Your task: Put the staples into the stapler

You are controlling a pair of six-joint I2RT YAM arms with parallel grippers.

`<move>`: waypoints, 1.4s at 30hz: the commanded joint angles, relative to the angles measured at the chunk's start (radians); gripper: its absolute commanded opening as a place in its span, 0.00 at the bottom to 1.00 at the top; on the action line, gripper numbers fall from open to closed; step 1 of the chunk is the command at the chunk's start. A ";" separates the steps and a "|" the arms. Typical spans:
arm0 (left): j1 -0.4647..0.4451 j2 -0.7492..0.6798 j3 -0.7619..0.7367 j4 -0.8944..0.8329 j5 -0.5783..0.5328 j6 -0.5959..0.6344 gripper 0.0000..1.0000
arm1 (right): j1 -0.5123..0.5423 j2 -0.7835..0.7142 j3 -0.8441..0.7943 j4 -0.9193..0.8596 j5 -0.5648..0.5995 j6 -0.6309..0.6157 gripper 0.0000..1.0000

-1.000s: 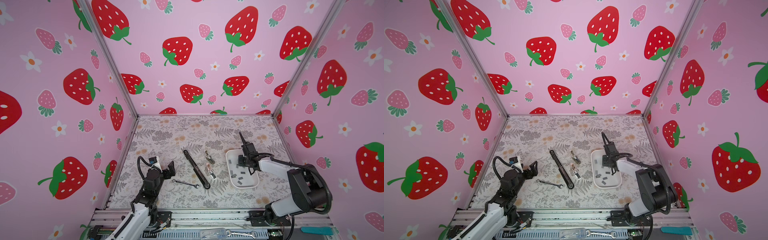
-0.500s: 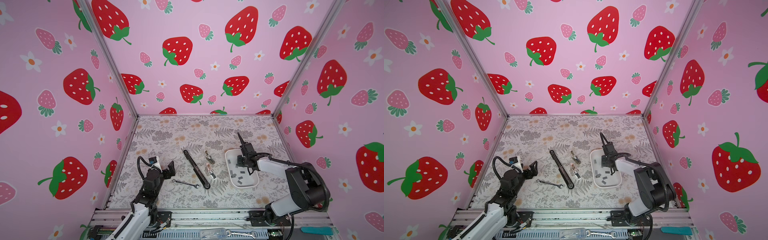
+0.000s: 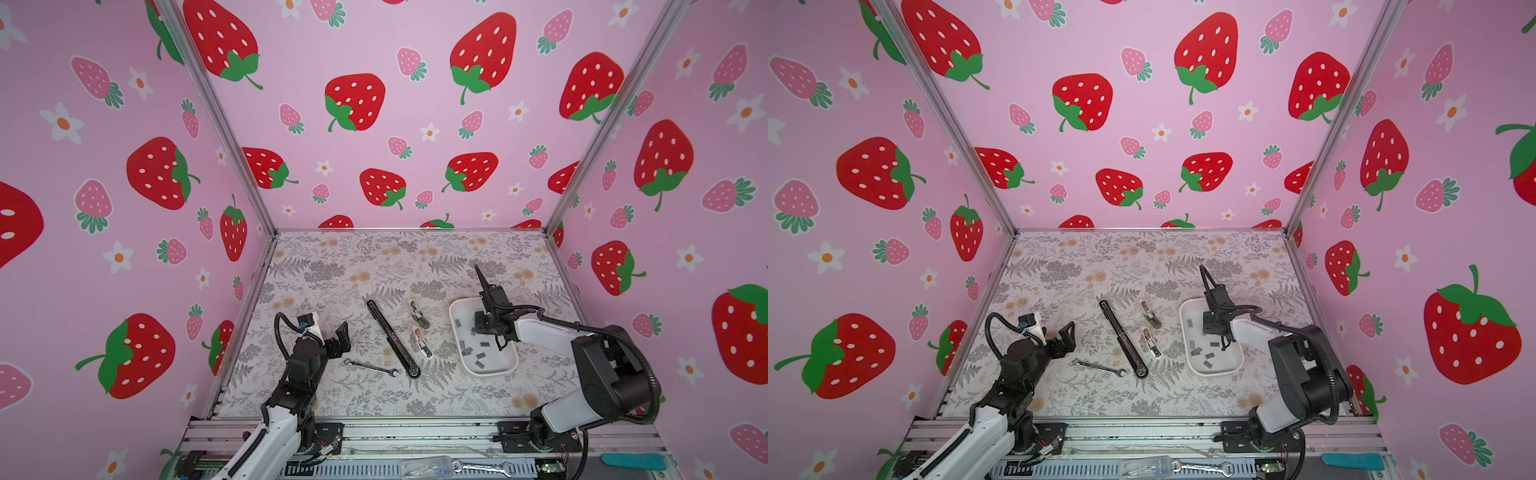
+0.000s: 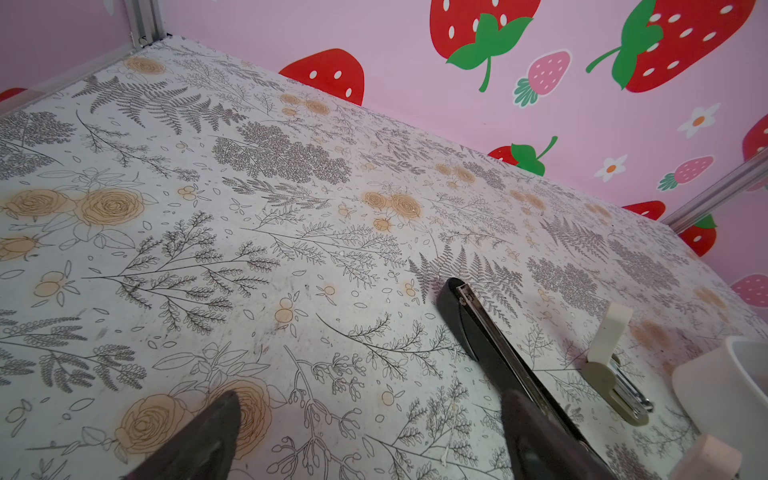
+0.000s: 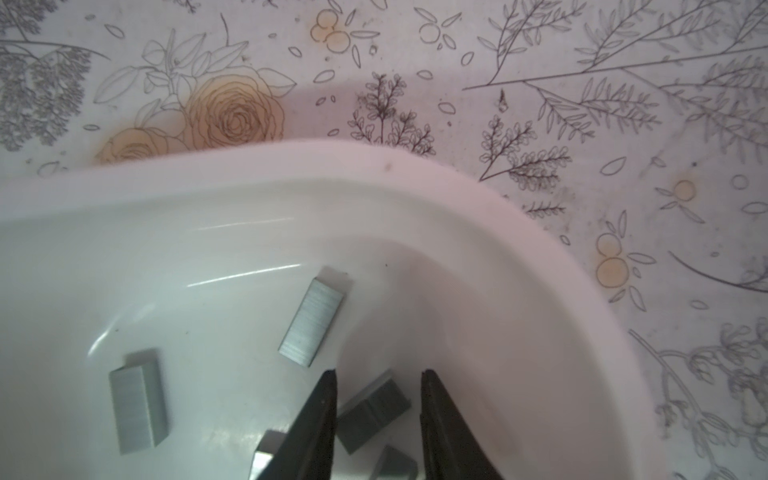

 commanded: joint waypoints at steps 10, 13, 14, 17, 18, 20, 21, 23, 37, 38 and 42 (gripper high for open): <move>0.003 -0.010 0.026 0.021 -0.002 0.002 0.99 | 0.011 0.006 0.038 -0.037 -0.042 -0.002 0.35; 0.002 -0.011 0.026 0.021 -0.002 0.002 0.99 | 0.018 -0.002 0.053 -0.051 -0.030 -0.005 0.40; 0.003 -0.010 0.025 0.020 -0.002 0.003 0.99 | 0.021 -0.005 0.053 -0.054 -0.022 -0.003 0.40; 0.003 -0.011 0.025 0.021 -0.002 0.002 0.99 | 0.025 -0.011 0.049 -0.066 -0.001 0.001 0.41; 0.003 -0.011 0.025 0.021 -0.002 0.002 0.99 | 0.025 -0.011 0.044 -0.068 0.002 0.004 0.41; 0.003 -0.010 0.026 0.021 -0.002 0.003 0.99 | 0.025 -0.010 0.036 -0.066 0.004 0.011 0.42; 0.002 -0.011 0.025 0.021 -0.002 0.003 0.99 | 0.025 -0.010 0.030 -0.065 0.005 0.015 0.42; 0.003 -0.012 0.023 0.021 0.000 0.002 0.99 | 0.025 -0.008 0.021 -0.064 0.009 0.023 0.42; 0.003 -0.026 0.021 0.020 0.001 0.003 0.99 | 0.027 0.016 0.003 -0.038 -0.030 0.051 0.35; 0.003 -0.026 0.021 0.020 0.000 0.003 0.99 | 0.028 0.016 0.004 -0.035 -0.035 0.051 0.33; 0.003 -0.030 0.020 0.018 -0.002 0.002 0.99 | 0.039 0.030 0.018 -0.028 -0.042 0.041 0.29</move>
